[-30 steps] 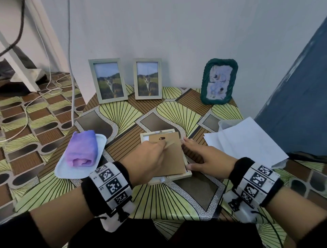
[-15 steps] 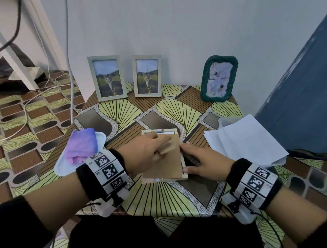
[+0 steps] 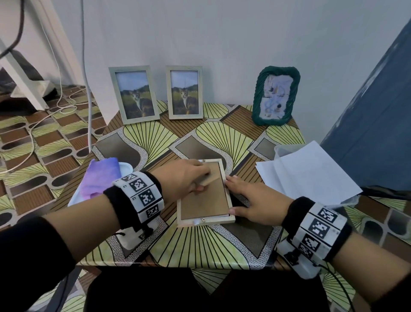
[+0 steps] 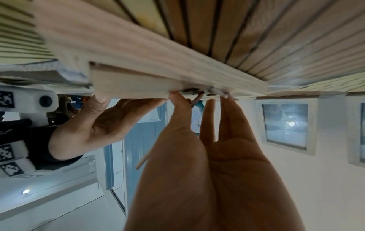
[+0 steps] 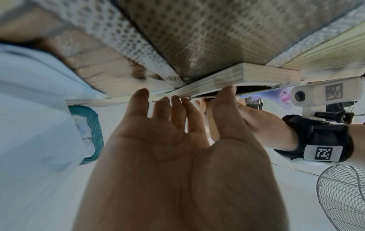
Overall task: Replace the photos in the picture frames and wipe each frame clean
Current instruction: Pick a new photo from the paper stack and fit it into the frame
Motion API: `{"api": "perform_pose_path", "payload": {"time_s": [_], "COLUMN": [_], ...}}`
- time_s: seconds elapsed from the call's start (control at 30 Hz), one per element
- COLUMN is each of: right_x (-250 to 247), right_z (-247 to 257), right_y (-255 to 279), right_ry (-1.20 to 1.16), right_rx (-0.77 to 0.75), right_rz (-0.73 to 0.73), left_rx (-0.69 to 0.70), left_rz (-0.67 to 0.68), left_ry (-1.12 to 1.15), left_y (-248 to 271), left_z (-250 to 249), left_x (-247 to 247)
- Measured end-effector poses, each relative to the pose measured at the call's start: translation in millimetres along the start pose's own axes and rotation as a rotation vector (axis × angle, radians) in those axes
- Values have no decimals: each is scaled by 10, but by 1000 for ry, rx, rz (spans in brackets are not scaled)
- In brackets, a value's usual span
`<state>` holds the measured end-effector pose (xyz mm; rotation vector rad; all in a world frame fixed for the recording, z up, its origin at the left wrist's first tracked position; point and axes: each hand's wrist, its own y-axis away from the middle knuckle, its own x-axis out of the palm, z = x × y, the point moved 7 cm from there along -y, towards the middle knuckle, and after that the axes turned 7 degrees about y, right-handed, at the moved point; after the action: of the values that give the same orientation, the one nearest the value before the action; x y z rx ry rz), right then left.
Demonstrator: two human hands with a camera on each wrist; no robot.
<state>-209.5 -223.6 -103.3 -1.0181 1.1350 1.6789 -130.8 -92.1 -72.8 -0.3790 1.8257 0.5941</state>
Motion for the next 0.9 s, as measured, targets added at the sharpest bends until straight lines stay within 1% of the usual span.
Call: {"api": "perform_pose_path", "payload": {"time_s": [0.2, 0.3, 0.37, 0.47, 0.5, 0.6, 0.67, 0.73, 0.8, 0.9], "right_x": [-29, -43, -47, -54, -51, -38, -33, -31, -38, -120], "right_z": [3, 21, 38, 38, 37, 28, 23, 21, 17, 0], "right_y": [-1, -7, -22, -31, -31, -28, -27, -30, -21, 44], "right_ry": [22, 26, 39, 50, 51, 59, 67, 71, 69, 6], "right_rx": [12, 14, 15, 36, 44, 65, 72, 77, 79, 83], "right_rz": [0, -4, -10, -22, -23, -23, -26, -30, -46, -118], "left_rx": [21, 1, -21, -33, -22, 49, 47, 32, 28, 0], "left_rz": [-5, -11, 48, 248, 287, 302, 282, 219, 119, -55], "left_ry": [-4, 25, 66, -11, -40, -129, -184, -217, -196, -106], "left_y": [-16, -15, 10, 86, 117, 141, 146, 163, 203, 338], "left_z": [15, 69, 127, 181, 186, 139, 115, 96, 78, 145], "left_x": [-19, 5, 53, 216, 257, 321, 352, 355, 345, 278]}}
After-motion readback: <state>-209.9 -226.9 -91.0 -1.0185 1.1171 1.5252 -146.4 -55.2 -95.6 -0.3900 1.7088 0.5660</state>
